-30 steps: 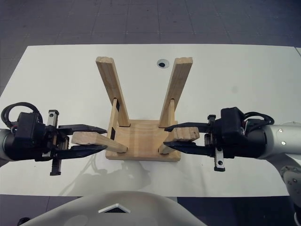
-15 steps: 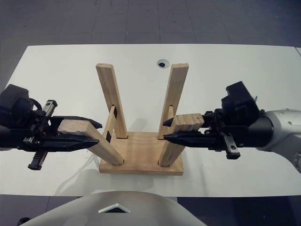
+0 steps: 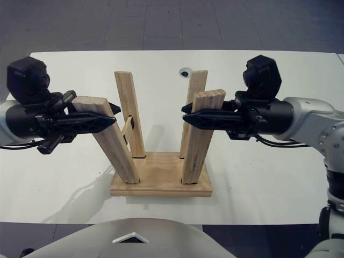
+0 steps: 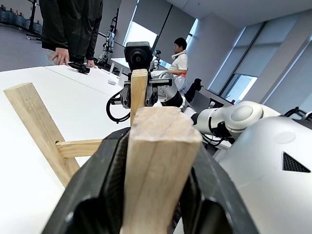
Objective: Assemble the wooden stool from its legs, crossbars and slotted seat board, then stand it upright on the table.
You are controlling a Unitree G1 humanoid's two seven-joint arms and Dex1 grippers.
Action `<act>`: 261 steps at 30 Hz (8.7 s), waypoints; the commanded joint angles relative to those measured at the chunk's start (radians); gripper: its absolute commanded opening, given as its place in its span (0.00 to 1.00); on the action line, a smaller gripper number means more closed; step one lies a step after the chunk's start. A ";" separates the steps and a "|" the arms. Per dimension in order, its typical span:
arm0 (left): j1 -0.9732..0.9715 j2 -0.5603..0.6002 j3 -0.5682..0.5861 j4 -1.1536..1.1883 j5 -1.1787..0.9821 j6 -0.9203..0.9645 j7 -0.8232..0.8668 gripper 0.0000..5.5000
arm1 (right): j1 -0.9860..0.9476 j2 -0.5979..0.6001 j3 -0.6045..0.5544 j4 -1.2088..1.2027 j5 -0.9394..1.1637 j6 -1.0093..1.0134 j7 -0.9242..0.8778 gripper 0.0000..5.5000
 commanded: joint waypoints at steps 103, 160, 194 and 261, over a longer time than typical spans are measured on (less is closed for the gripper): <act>0.078 -0.139 0.030 0.375 0.752 0.312 -0.712 1.00 | 0.090 0.112 -0.256 0.238 -0.577 0.389 0.327 1.00; 0.691 -0.189 -0.078 -0.142 1.181 -0.704 -0.493 0.81 | 0.979 0.105 -0.292 -0.308 -1.039 -0.738 0.488 0.72; 0.640 -0.158 0.008 -0.186 0.981 -0.384 -0.360 0.29 | 0.800 0.129 -0.137 -0.413 -1.040 -0.597 0.277 0.28; -0.494 -0.052 -0.632 0.896 -0.351 0.825 -0.280 0.29 | -0.453 0.013 0.674 0.819 0.425 0.710 0.068 0.28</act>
